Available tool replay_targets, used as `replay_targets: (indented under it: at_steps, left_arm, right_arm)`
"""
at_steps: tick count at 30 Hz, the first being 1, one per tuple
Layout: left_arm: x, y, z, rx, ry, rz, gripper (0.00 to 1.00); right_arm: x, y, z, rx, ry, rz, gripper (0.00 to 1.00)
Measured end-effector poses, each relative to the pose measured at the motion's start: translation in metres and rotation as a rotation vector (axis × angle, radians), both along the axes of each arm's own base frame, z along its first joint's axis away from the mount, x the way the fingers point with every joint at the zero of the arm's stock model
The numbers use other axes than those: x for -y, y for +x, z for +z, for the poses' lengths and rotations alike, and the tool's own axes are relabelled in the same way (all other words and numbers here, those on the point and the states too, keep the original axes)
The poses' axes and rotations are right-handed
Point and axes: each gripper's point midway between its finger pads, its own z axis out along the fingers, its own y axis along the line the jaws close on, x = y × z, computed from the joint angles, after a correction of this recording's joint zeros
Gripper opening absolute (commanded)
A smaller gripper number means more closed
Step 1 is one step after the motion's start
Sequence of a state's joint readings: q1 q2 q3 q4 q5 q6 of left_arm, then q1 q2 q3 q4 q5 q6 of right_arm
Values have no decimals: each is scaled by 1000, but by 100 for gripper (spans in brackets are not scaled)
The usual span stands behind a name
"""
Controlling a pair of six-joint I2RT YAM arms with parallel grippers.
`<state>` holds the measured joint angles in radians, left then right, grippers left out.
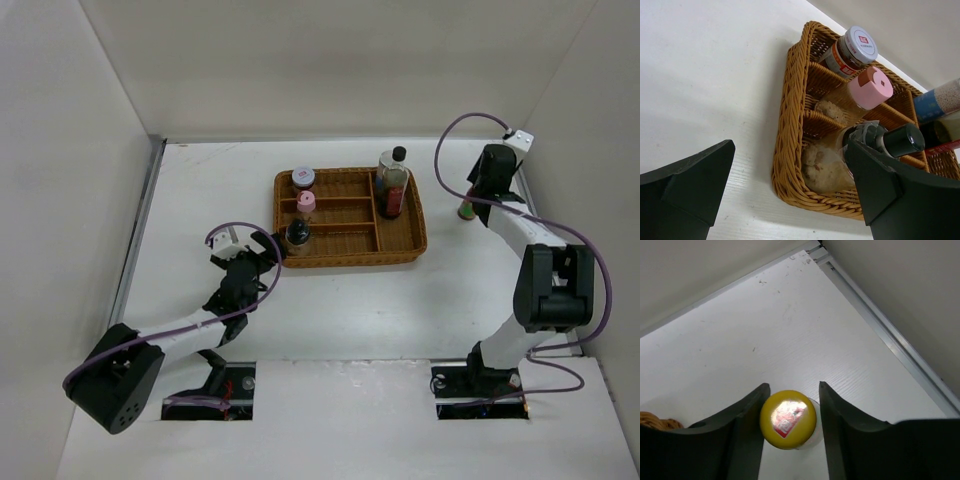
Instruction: Organize the condiment bottles
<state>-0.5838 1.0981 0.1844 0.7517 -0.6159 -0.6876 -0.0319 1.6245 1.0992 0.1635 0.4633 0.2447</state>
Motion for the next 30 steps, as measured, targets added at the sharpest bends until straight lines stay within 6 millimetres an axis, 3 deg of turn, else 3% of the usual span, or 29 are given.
replay_targets:
  at_steps: [3,7,11,13,19,22,26,30]
  left_arm:
    - [0,0,-1,-1,0,0,100]
    - [0,0,-2,-6,4,0,100]
    - [-1,0,-2,-6,3,3,100]
    - [-2,1,0,1,-1,7,100]
    - [-9,-1,18,56,-36,27,100]
    - [-16,-4,28,91,-55,53,100]
    - [-34,-6,37,126,-81,118,100]
    - [-52,-5,33,111,-96,186,100]
  right_arm:
    - [1,1,-3,-13,-24,-5,35]
    - [-2,-3,0,-16,-41,-10,33]
    - [-21,-26,9,-12,-54,14,32]
    - [-37,-40,25,12,-63,43,32]
    - [-92,-70,96,199,-42,164,32]
    - [-120,-79,115,255,-25,232,32]
    - [-157,-81,110,243,-18,321,32]
    - [-192,-77,83,181,-25,401,31]
